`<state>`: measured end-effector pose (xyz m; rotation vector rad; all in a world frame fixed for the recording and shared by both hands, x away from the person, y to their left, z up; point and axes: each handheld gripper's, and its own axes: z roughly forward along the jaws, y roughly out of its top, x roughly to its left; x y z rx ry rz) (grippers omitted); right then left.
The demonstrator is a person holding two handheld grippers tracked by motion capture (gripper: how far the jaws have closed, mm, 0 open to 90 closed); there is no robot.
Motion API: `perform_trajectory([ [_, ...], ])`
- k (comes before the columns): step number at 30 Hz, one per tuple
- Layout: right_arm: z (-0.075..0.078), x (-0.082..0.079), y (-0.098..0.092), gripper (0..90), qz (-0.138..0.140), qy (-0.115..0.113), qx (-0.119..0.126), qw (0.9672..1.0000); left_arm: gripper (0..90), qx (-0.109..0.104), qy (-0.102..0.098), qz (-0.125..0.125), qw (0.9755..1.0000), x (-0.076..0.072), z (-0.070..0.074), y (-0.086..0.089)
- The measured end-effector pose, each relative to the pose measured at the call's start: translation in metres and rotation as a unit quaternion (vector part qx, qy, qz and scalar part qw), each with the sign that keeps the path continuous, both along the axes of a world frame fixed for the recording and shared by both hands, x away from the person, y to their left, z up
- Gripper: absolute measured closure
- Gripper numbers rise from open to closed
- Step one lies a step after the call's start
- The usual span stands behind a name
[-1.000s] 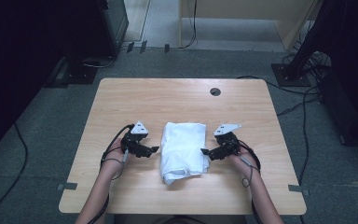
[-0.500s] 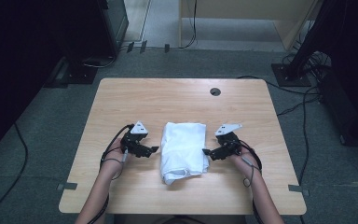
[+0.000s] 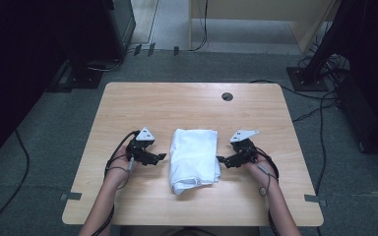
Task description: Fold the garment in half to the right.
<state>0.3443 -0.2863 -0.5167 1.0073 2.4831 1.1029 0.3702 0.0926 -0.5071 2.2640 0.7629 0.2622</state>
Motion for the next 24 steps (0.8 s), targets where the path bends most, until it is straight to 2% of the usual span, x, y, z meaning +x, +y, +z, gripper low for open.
perform_trajectory([
  [24,-0.003,0.001,-0.008,10.6,0.002,-0.007,-0.002,1.0000,19.1,-0.015,0.003,0.016,0.9998,0.005,-0.006,0.016],
])
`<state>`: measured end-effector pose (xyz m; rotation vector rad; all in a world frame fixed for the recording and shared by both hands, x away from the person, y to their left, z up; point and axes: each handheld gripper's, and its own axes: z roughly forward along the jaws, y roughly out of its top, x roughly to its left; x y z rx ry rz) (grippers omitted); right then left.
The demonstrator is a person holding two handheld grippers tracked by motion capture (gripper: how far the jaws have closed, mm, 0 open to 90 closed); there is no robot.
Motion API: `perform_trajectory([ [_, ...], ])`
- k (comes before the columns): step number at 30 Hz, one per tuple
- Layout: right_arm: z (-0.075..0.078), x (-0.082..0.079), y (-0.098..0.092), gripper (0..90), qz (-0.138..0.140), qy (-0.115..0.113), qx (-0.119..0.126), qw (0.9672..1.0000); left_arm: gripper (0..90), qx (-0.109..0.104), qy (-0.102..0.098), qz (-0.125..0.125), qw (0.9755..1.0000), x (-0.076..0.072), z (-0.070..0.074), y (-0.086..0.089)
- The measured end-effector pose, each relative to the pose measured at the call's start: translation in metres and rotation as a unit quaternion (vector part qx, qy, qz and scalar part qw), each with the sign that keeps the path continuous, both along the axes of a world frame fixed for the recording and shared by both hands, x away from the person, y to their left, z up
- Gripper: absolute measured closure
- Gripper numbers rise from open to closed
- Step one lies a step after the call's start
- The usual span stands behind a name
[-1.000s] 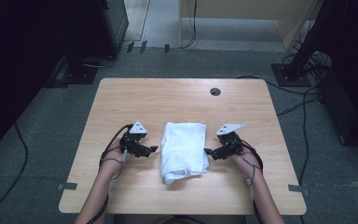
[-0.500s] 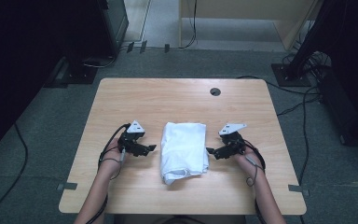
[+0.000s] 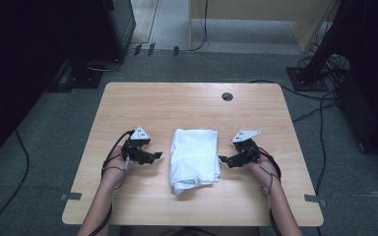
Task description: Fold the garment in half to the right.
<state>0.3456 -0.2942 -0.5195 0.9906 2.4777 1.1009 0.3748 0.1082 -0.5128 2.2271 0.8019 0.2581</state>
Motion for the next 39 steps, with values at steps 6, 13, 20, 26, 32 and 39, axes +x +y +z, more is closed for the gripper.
perform_trajectory([
  [6,0.000,0.000,-0.001,10.6,-0.001,0.000,-0.002,1.0000,19.1,-0.005,0.000,0.002,1.0000,0.001,0.000,0.005],
  [13,0.000,0.000,-0.003,10.6,-0.002,0.001,0.000,1.0000,19.1,-0.007,0.000,0.005,1.0000,0.003,-0.003,0.010],
  [20,0.000,0.001,-0.004,10.6,-0.002,0.001,0.001,1.0000,19.1,-0.010,0.002,0.011,0.9999,0.005,-0.005,0.017],
  [26,0.000,0.001,-0.005,10.6,-0.003,0.001,0.001,1.0000,19.1,-0.014,-0.003,0.010,0.9999,0.005,-0.007,0.020],
  [32,0.001,0.001,-0.008,10.6,-0.004,0.000,0.002,1.0000,19.1,-0.022,-0.009,0.001,0.9997,0.005,-0.008,0.024],
  [39,0.001,0.002,-0.013,10.6,-0.008,0.001,0.004,1.0000,19.1,-0.024,-0.018,0.002,0.9995,0.006,-0.010,0.027],
])
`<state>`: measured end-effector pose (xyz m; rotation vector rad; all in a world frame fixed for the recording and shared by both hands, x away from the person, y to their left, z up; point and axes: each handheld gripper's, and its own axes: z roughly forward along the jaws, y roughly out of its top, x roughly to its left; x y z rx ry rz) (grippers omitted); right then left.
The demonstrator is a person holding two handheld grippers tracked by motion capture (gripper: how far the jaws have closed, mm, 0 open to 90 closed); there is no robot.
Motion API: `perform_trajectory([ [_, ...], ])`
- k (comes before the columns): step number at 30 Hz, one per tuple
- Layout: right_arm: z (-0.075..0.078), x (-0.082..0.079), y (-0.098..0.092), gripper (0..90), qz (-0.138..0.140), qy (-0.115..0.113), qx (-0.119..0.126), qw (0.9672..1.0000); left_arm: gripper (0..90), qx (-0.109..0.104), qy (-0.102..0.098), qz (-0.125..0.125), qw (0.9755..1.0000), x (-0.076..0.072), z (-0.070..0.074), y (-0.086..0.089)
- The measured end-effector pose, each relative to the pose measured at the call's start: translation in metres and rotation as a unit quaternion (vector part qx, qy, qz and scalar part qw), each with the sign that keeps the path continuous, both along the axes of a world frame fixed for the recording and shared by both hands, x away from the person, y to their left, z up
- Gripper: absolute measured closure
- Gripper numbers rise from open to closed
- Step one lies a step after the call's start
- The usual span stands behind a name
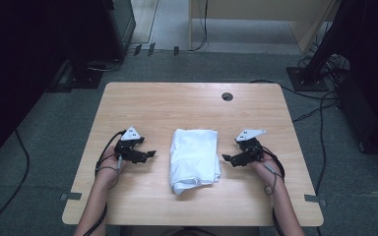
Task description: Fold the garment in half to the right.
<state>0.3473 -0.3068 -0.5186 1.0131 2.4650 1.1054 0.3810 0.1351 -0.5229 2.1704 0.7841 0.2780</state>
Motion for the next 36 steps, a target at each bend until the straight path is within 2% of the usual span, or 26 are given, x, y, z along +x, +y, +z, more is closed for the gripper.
perform_trajectory([
  [8,-0.001,0.000,-0.003,10.6,-0.005,0.000,-0.003,1.0000,19.0,-0.008,0.006,0.006,0.9999,0.002,0.000,0.002],
  [36,0.000,0.002,-0.019,10.6,-0.016,-0.001,-0.010,0.9998,19.0,-0.006,0.004,0.008,0.9999,0.001,0.000,0.001],
])
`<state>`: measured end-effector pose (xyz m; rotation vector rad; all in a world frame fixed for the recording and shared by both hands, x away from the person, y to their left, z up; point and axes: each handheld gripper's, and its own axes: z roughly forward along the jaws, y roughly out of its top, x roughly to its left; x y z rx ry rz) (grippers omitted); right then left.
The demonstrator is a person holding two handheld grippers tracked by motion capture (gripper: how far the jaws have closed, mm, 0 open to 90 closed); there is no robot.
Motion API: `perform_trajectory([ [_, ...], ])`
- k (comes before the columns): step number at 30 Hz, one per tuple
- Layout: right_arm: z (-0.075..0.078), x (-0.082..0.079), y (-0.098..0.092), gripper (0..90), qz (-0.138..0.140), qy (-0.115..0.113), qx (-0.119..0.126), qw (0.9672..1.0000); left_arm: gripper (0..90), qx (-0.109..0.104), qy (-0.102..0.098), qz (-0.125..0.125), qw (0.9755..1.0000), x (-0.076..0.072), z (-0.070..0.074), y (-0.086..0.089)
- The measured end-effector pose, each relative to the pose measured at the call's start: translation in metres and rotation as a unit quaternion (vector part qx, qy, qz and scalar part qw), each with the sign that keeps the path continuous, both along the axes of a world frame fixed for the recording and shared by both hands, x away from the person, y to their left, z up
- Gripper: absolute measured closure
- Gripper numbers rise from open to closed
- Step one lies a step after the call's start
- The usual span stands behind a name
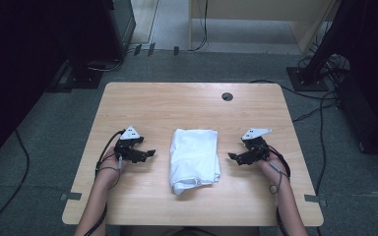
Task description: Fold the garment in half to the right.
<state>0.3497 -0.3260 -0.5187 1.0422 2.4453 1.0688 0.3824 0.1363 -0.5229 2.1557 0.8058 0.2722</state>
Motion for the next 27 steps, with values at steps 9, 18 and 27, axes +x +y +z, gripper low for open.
perform_trajectory([
  [9,-0.001,0.000,-0.005,10.6,-0.006,-0.002,-0.005,1.0000,19.0,0.001,-0.001,0.000,1.0000,0.000,0.000,0.000],
  [18,-0.003,0.001,-0.013,10.5,-0.013,-0.005,-0.003,0.9999,19.0,0.002,-0.002,0.000,1.0000,0.000,0.000,0.000],
  [27,-0.006,0.001,-0.017,10.6,-0.012,-0.008,-0.002,0.9999,19.0,0.007,-0.004,-0.001,1.0000,-0.001,0.000,-0.001],
])
